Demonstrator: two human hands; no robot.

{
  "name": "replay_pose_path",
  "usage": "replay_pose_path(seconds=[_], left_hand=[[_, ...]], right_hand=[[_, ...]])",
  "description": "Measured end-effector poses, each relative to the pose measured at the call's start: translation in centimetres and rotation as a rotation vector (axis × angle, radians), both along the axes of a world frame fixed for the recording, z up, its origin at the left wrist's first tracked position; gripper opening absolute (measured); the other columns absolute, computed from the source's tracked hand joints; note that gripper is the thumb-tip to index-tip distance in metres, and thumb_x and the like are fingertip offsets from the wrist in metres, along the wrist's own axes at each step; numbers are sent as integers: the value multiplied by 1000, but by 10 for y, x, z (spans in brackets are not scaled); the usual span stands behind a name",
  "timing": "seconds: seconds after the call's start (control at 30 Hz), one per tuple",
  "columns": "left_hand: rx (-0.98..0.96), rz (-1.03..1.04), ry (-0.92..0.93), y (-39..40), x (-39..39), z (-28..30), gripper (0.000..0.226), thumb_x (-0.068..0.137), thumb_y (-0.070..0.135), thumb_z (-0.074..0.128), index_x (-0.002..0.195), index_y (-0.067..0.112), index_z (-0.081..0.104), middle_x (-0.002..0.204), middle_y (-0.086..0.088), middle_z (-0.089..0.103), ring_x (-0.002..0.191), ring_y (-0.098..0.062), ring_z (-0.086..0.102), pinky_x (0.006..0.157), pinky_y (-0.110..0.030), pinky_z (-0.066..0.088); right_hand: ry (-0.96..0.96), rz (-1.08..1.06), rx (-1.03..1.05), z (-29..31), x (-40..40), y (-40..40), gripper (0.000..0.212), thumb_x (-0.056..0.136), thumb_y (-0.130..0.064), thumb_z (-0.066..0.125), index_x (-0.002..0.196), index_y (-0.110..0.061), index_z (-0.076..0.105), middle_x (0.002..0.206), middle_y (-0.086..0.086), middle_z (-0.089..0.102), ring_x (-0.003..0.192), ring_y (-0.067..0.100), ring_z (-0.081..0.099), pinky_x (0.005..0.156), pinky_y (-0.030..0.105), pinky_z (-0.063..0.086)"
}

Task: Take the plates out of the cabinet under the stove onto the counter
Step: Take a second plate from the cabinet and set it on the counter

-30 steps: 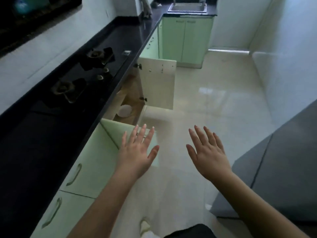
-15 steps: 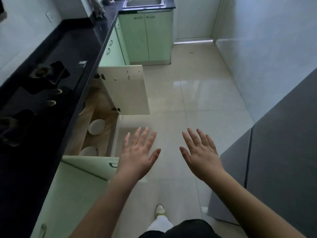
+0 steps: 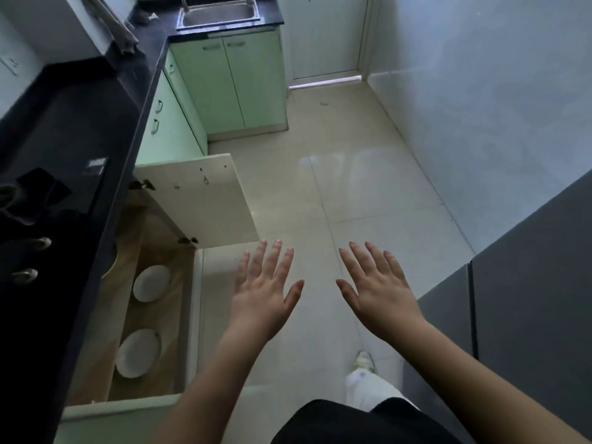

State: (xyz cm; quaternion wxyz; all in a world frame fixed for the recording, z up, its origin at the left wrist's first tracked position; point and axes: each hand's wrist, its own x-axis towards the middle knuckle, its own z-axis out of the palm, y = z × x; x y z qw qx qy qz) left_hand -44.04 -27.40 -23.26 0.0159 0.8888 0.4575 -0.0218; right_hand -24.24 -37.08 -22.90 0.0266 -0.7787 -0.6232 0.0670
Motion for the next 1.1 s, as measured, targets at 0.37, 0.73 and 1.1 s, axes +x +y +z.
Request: replay_pose_path(seconds=[0.37,0.73,1.1], left_hand=[[-62,228,59,113,63,1,67,97,61,8,157,33,-1,167,4,-7,150,-18,-16,119,-40,-13],[-68,556,-45,166,7,10,71,92,69,-6,156,39,1,167,6,0,151,-17,-11,118,-39,-11],[-11,831,-110,229,-107,4,71,95,68,-4,157,34,2,166,3,2,152,-19,-6,122,-44,0]], right_hand=[[33,208,1,2,97,152,69,94,-57,5,155,-25,15,163,-2,15,150,23,-1,117,39,-13],[66,587,-23,-1,37,305,73,91,-60,-2,155,-27,13,163,-4,14,150,22,-4,117,37,-15],[31,933,-39,23,-90,433,67,94,-62,0,154,-31,-2,164,-3,1,148,22,-14,120,46,-8]])
